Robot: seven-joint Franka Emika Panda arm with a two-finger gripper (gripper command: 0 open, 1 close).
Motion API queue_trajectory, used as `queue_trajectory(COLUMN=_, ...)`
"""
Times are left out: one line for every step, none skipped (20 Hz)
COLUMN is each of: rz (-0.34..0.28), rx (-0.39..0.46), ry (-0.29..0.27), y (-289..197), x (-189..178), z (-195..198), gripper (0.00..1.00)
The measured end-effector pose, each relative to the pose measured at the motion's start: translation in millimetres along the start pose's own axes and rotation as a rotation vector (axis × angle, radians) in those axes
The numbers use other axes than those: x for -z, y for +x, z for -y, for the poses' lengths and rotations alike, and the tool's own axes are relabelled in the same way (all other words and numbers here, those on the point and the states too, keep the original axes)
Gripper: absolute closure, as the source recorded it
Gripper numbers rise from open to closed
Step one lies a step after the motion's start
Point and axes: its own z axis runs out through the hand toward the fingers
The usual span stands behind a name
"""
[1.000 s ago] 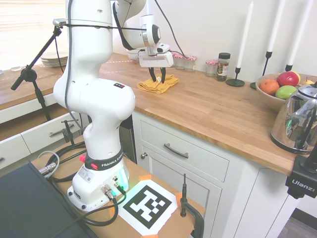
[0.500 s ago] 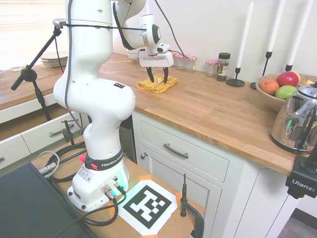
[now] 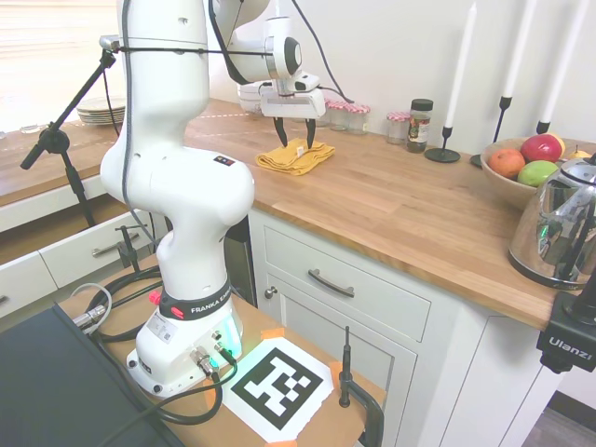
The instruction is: Wipe the counter
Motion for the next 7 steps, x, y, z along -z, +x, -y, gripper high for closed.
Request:
queue_trajectory(rz=-0.002, rx=0.000, ry=0.006, y=0.1, x=4.3, z=-0.6, gripper=0.00)
queue_trajectory(rz=-0.003, rx=-0.001, ry=0.010, y=0.4, x=7.2, z=-1.7, gripper=0.00)
queue_trajectory(rz=-0.002, rx=-0.002, ry=0.010, y=0.6, x=7.8, z=-3.3, gripper=0.00)
queue_trajectory(rz=0.000, rx=-0.003, ry=0.009, y=0.8, x=7.4, z=-4.8, gripper=0.00)
queue_trajectory(rz=0.002, rx=-0.004, ry=0.007, y=1.3, x=6.6, z=-6.0, gripper=0.00)
queue_trajectory(rz=0.004, rx=-0.006, ry=0.006, y=2.0, x=5.9, z=-6.9, gripper=0.00)
queue_trajectory(rz=0.006, rx=-0.006, ry=0.006, y=2.4, x=5.5, z=-7.5, gripper=0.00)
